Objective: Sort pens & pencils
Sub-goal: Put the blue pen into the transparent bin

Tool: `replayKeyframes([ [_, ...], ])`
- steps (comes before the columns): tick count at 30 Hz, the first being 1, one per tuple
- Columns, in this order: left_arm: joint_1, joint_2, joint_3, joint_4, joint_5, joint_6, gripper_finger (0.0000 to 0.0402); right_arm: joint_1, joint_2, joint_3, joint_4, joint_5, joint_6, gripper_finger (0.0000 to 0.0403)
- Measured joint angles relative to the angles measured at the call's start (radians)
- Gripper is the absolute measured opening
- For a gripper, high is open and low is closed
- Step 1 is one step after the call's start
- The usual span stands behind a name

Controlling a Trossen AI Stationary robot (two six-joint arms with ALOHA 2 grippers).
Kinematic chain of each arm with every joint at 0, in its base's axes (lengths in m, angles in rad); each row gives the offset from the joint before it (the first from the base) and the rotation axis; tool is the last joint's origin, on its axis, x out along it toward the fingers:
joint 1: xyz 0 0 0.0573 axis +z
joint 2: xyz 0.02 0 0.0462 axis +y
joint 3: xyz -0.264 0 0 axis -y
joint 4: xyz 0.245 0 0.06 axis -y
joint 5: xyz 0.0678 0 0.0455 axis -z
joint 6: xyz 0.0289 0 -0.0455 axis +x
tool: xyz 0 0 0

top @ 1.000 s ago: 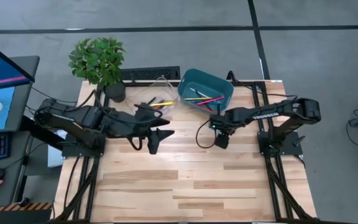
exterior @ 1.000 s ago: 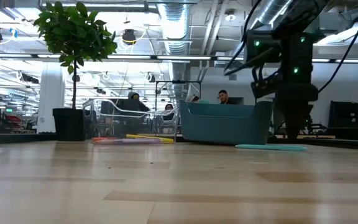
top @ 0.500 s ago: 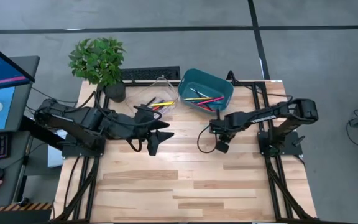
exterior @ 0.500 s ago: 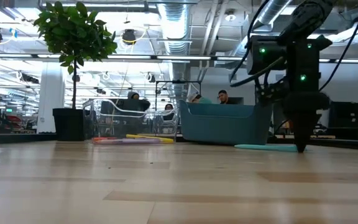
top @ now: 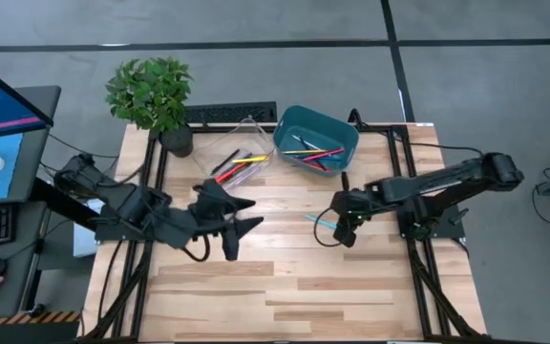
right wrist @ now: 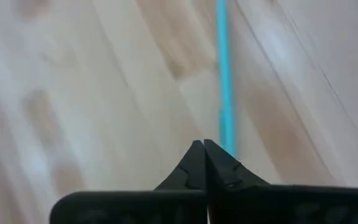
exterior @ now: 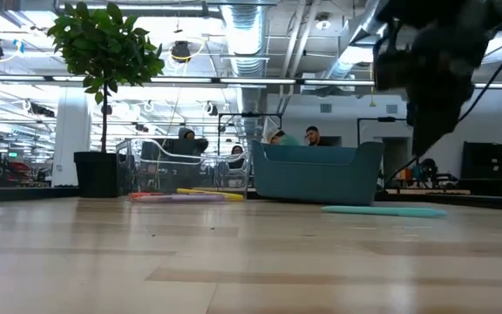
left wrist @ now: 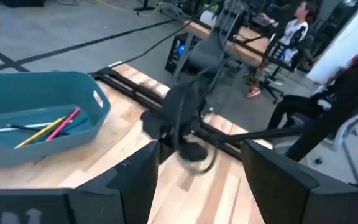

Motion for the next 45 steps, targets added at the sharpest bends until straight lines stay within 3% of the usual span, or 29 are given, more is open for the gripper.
replayKeyframes([
  [5,-0.018,0.032,-0.002,-0.006,-0.003,-0.033,0.0219,0.047,-0.043,0.002,0.043,0.055,-0.005,0.003],
  [10,-0.029,0.046,-0.001,0.005,0.004,-0.046,0.0219,0.071,0.091,0.014,0.048,0.033,-0.11,0.0081],
  [17,-0.037,0.047,-0.001,0.005,0.007,-0.079,0.0219,0.006,0.289,0.098,0.029,0.074,-0.197,0.0162],
  [21,-0.038,0.047,-0.001,0.008,0.028,-0.082,0.0219,-0.024,0.379,0.13,0.027,0.073,-0.233,0.0184],
  [24,-0.042,0.047,-0.001,0.008,0.034,-0.082,0.0219,-0.031,0.431,0.146,0.01,0.073,-0.234,0.0157],
  [29,-0.044,0.047,-0.001,0.0,0.034,-0.09,0.0219,-0.013,0.452,0.151,-0.007,0.093,-0.217,0.0025],
  [35,-0.045,0.047,-0.001,-0.005,0.044,-0.086,0.0219,-0.012,0.395,0.137,0.01,0.065,-0.165,0.0018],
  [39,-0.057,0.045,-0.001,0.014,0.043,-0.064,0.0219,-0.005,0.254,0.139,0.053,0.025,-0.103,0.0],
  [45,-0.068,0.043,-0.001,0.054,0.021,0.017,0.0219,-0.005,0.03,0.137,0.135,0.069,-0.006,0.0],
])
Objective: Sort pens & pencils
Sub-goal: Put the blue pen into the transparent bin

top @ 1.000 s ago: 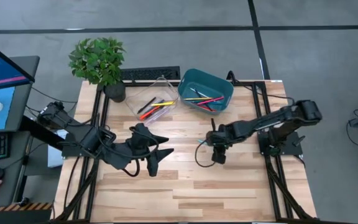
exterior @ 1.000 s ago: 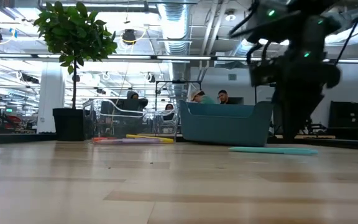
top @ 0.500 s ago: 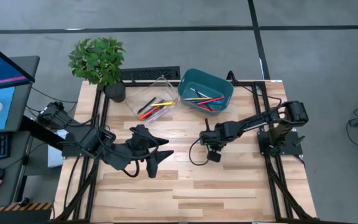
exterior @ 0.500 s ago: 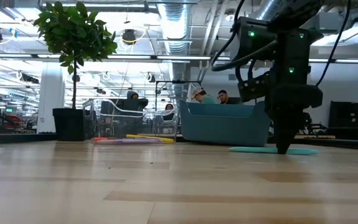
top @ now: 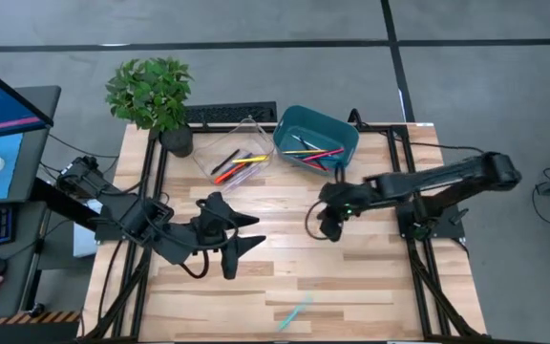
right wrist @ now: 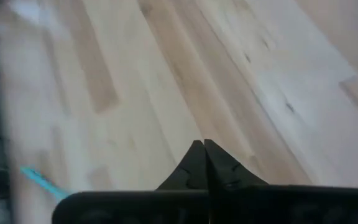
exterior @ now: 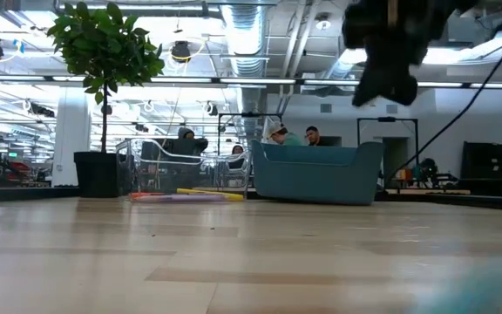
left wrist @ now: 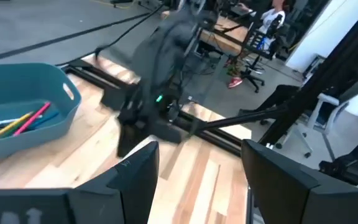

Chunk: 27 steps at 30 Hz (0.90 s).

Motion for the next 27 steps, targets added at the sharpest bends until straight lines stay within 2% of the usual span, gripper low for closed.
replayKeyframes([
  [3,0.003,0.0,0.0,-0.016,-0.001,-0.01,0.0219,0.02,-0.063,0.001,0.013,0.012,0.023,0.0013],
  [8,-0.011,0.0,0.0,-0.034,0.051,-0.018,0.0219,0.17,-0.07,0.002,0.059,0.023,-0.139,0.0029],
  [12,-0.026,0.0,0.0,-0.052,0.075,-0.043,0.0219,0.343,0.041,0.031,0.085,0.018,-0.156,0.003],
  [17,-0.039,0.0,0.0,-0.059,0.075,-0.056,0.0219,0.545,0.229,0.15,0.112,0.06,-0.135,0.0049],
  [21,-0.044,0.0,0.0,-0.065,0.093,-0.061,0.0219,0.631,0.367,0.244,0.189,0.09,-0.103,0.0085],
  [27,-0.058,0.0,0.0,-0.059,0.105,-0.074,0.0219,0.691,0.57,0.341,0.322,0.198,-0.044,0.0162],
])
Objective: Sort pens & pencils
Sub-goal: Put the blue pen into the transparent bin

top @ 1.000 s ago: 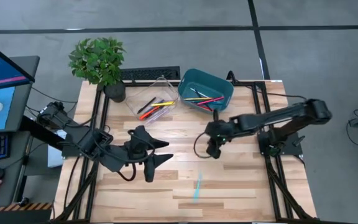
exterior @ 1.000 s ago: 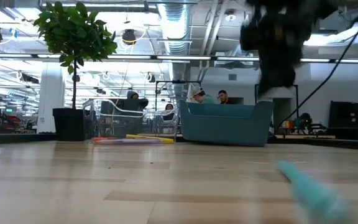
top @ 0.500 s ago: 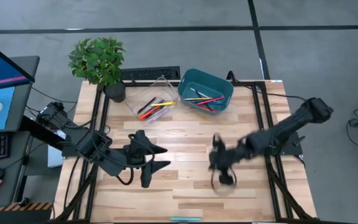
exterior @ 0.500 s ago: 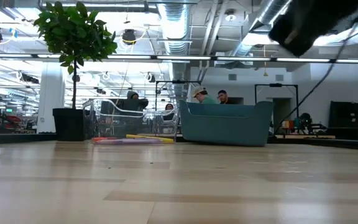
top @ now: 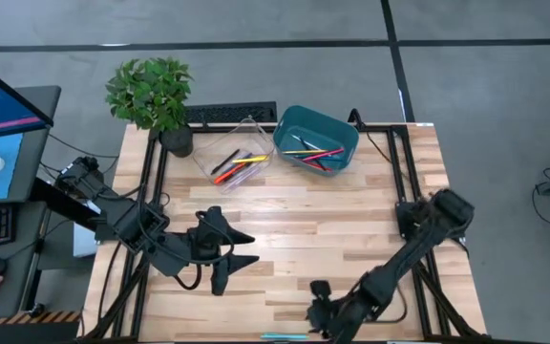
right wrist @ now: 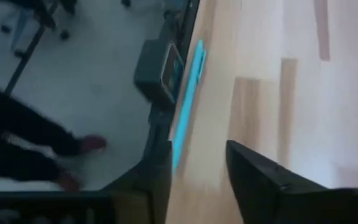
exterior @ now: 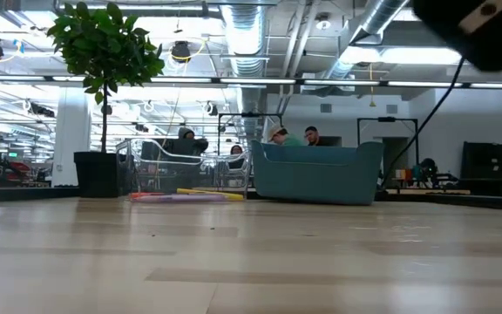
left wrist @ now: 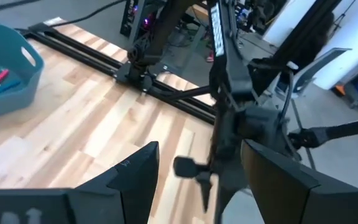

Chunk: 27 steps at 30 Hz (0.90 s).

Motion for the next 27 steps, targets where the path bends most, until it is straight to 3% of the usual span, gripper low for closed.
replayKeyframes([
  [6,-0.015,0.0,0.0,0.0,-0.002,-0.032,0.0219,0.031,0.17,0.078,0.081,0.1,0.014,0.0201],
  [13,-0.015,0.0,0.0,0.0,-0.019,-0.036,0.0219,0.061,0.27,0.084,0.182,0.123,0.026,0.019],
  [19,-0.015,0.0,0.0,0.001,-0.056,-0.043,0.0219,0.072,0.322,0.089,0.198,0.216,0.08,0.0183],
  [23,-0.015,0.0,0.0,0.001,-0.055,-0.076,0.0219,0.072,0.344,0.094,0.151,0.278,0.169,0.0154],
  [27,-0.015,0.0,0.0,0.001,-0.043,-0.09,0.0219,0.055,0.343,0.095,0.095,0.305,0.143,0.0102],
])
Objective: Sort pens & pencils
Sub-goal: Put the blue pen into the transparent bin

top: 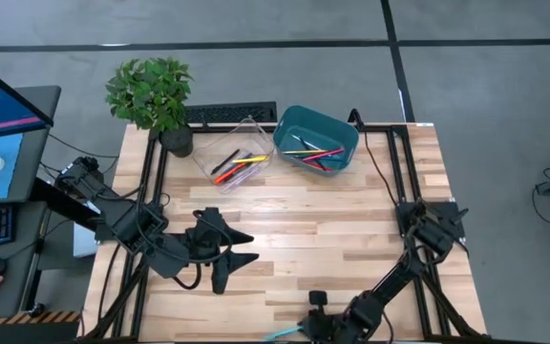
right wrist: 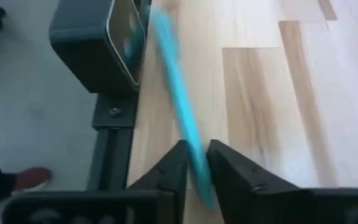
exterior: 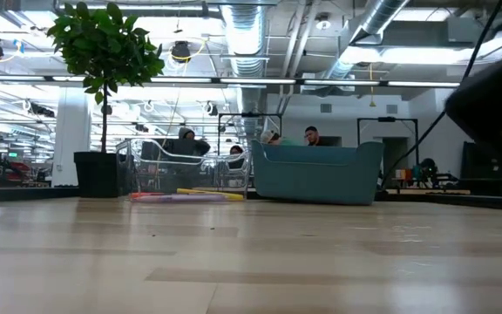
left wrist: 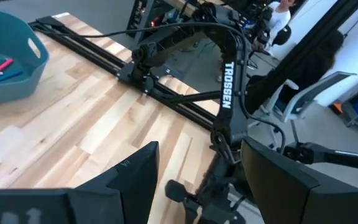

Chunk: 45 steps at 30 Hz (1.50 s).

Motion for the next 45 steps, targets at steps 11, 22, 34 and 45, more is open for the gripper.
replayKeyframes([
  [11,-0.011,0.002,0.0,-0.095,0.03,-0.069,0.0219,-0.202,-0.093,-0.016,-0.126,-0.044,-0.247,0.0064],
  [22,-0.044,0.01,0.001,-0.189,0.043,-0.169,0.0219,-0.431,-0.128,-0.012,-0.174,-0.297,-0.359,0.0017],
  [34,-0.183,0.008,0.04,-0.181,-0.217,-0.17,0.0219,-0.545,-0.349,-0.016,-0.201,-0.315,-0.401,0.0017],
  [45,-0.201,0.0,0.04,-0.071,-0.46,0.022,0.0219,-0.632,-0.733,-0.013,-0.016,-0.238,-0.474,0.0017],
])
